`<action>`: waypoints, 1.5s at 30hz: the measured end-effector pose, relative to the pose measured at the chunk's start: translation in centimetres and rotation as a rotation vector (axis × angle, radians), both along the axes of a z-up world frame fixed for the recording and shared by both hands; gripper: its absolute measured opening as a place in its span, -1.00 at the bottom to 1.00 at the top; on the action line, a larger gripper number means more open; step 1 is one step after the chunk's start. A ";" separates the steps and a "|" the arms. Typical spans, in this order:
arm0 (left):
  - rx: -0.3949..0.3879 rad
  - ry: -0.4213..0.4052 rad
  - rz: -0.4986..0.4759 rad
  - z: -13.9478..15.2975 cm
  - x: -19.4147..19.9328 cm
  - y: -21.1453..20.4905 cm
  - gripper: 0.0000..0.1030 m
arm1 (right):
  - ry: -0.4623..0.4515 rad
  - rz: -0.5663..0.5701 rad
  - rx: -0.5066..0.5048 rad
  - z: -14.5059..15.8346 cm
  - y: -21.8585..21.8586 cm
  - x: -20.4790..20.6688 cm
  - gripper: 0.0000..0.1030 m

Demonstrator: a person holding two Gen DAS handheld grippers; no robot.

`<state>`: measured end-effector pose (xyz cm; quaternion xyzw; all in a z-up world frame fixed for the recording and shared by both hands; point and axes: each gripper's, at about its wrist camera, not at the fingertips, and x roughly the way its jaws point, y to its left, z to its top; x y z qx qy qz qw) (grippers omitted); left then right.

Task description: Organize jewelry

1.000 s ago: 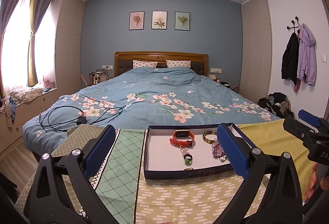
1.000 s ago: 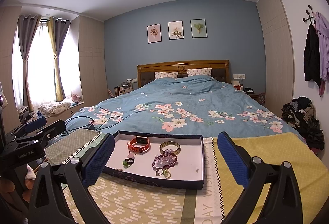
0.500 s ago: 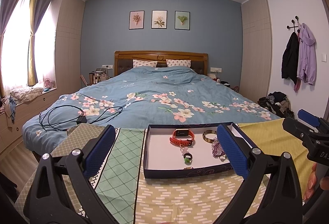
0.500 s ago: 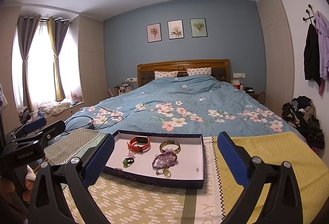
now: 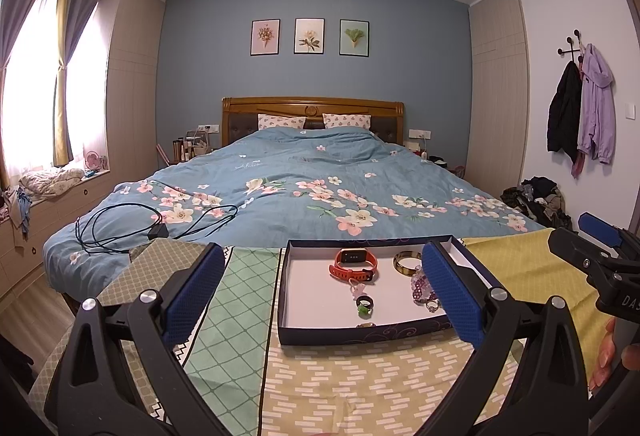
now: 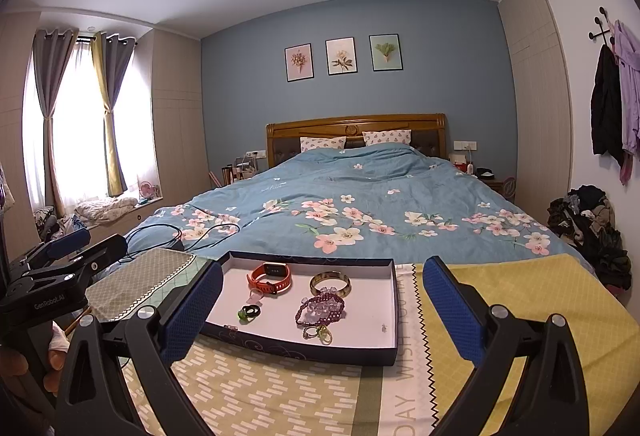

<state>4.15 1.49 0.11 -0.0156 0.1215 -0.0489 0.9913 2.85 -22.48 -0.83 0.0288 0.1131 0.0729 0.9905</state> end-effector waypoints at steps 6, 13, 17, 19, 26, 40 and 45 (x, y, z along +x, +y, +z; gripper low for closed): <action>0.001 0.000 -0.001 0.0 0.0 0.1 0.89 | 0.000 0.000 0.001 0.0 0.0 0.0 0.88; 0.001 0.003 -0.003 -0.1 0.0 0.1 0.89 | 0.001 0.000 0.001 -0.1 0.0 0.0 0.88; 0.001 0.003 -0.002 0.0 0.0 0.0 0.89 | 0.002 0.000 0.002 -0.1 0.0 0.0 0.88; 0.000 0.004 -0.004 -0.1 0.0 0.1 0.89 | 0.001 0.001 0.001 -0.1 0.0 0.0 0.88; 0.000 0.007 -0.005 -0.3 -0.1 0.3 0.89 | 0.006 0.000 0.001 -0.4 0.0 -0.1 0.88; -0.002 0.015 -0.010 -0.5 -0.2 0.6 0.89 | 0.010 0.002 0.000 -0.6 0.0 0.0 0.88; -0.002 0.016 -0.010 -0.5 -0.3 0.7 0.89 | 0.010 0.002 0.000 -0.6 0.0 0.0 0.88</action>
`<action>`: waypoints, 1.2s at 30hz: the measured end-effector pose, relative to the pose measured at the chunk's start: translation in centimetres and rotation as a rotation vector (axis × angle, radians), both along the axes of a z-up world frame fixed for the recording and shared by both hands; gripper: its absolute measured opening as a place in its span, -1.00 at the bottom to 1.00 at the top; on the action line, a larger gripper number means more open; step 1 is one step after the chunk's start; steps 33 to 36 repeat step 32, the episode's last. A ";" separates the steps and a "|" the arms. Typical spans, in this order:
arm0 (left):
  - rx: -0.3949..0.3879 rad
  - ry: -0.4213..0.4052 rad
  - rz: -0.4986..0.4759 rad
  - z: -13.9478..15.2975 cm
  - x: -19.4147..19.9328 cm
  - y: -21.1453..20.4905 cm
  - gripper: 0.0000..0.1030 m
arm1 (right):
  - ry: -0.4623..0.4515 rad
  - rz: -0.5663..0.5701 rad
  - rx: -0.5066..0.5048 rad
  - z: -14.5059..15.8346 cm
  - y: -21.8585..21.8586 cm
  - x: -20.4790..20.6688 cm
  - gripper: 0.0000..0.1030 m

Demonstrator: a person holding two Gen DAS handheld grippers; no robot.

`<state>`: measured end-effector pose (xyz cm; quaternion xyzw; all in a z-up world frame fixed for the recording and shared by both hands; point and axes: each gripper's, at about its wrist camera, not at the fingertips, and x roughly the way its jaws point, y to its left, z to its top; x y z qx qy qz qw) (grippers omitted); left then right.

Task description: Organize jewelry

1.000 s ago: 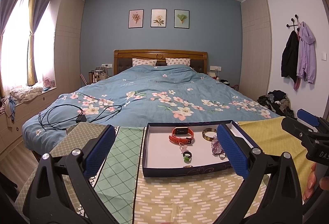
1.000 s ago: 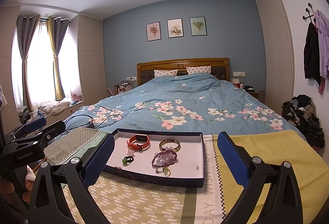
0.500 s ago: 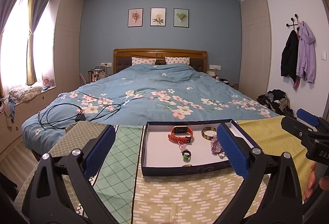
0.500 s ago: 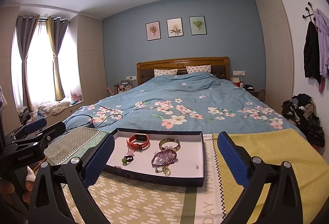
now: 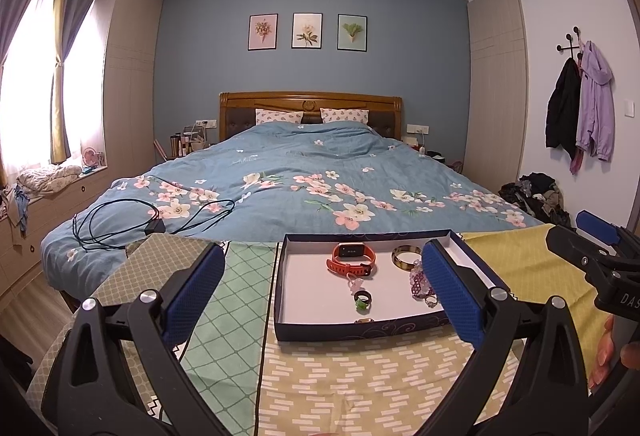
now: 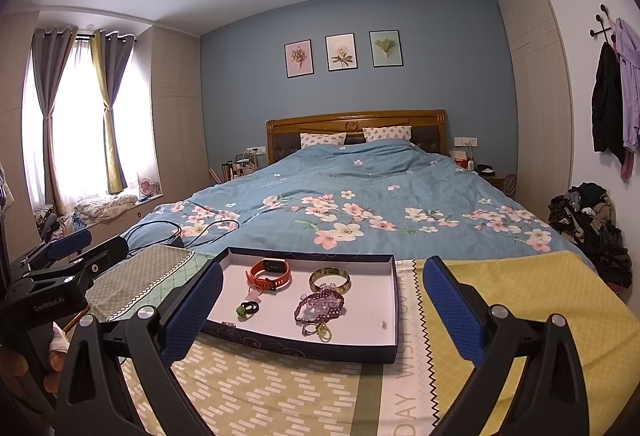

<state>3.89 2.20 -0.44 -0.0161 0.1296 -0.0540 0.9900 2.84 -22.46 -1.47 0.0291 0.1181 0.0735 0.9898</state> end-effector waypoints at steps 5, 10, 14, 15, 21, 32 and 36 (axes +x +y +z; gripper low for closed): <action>0.001 0.002 -0.003 -0.1 0.0 0.0 0.89 | 0.001 -0.001 0.001 0.0 0.0 0.0 0.88; 0.006 0.003 -0.007 -0.4 -0.4 0.3 0.89 | 0.006 -0.003 0.001 -0.2 -0.1 0.1 0.88; 0.005 0.007 -0.008 -0.4 -0.5 0.4 0.89 | 0.012 -0.003 0.001 -0.3 -0.1 0.1 0.88; 0.005 0.008 -0.007 -0.5 -0.6 0.5 0.89 | 0.014 -0.004 0.001 -0.3 -0.2 0.1 0.88; 0.007 0.017 -0.009 -0.3 -0.5 0.3 0.89 | 0.017 -0.003 0.002 -0.3 -0.2 0.2 0.88; 0.025 0.117 0.023 -1.1 1.4 1.9 0.89 | 0.210 -0.108 -0.070 -2.7 -5.0 3.4 0.88; 0.025 0.117 0.023 -1.1 1.4 1.9 0.89 | 0.210 -0.108 -0.070 -2.7 -5.0 3.4 0.88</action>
